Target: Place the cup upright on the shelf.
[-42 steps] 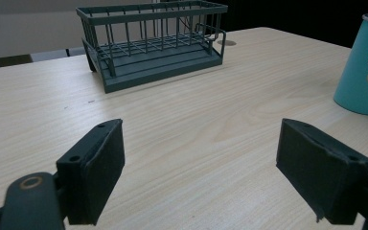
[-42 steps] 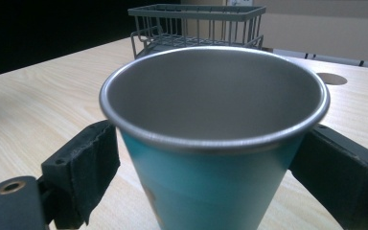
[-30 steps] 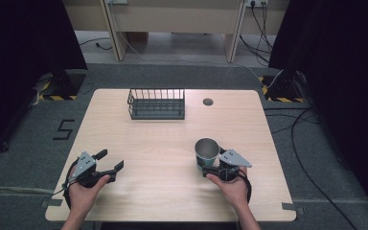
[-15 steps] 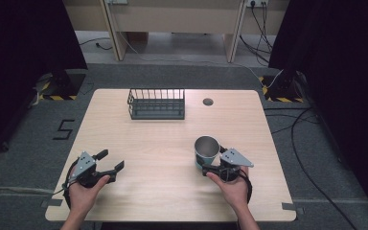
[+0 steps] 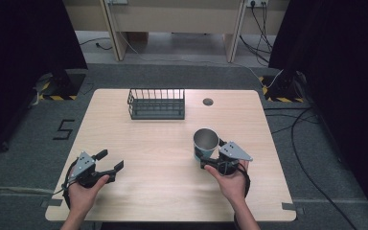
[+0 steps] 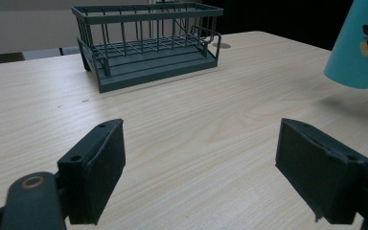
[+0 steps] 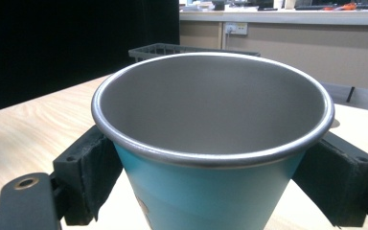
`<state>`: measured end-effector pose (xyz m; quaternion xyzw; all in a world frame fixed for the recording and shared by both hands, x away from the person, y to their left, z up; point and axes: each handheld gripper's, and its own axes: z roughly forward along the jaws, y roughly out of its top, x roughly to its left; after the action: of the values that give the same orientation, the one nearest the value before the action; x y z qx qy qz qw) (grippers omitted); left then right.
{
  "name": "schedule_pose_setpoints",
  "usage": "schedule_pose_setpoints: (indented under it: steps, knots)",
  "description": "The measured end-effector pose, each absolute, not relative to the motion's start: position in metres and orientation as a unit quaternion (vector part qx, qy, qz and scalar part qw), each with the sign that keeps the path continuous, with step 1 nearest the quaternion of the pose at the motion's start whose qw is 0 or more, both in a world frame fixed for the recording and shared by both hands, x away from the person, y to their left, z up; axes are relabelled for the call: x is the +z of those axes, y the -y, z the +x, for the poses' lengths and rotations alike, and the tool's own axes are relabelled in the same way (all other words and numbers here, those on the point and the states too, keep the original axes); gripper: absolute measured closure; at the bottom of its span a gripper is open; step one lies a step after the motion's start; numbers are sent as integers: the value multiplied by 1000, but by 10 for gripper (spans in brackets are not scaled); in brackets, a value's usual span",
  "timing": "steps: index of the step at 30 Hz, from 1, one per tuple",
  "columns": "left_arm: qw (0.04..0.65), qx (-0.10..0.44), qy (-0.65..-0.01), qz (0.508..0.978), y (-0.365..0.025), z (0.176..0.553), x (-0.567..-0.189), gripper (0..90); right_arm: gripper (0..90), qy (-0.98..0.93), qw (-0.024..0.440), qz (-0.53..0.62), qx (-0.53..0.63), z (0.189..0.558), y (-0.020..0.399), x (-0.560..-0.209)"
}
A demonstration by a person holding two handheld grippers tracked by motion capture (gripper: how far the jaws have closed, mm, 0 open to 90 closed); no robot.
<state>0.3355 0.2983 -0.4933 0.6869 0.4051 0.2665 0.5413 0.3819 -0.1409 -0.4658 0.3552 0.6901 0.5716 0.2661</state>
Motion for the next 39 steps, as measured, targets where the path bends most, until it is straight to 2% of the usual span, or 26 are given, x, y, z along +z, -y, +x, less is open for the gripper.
schedule_pose_setpoints:
  steps: [39]
  knots:
    - [540,276,-405,684,-296,336,-493,170,155,-681,269,333,594,441,82,-422]
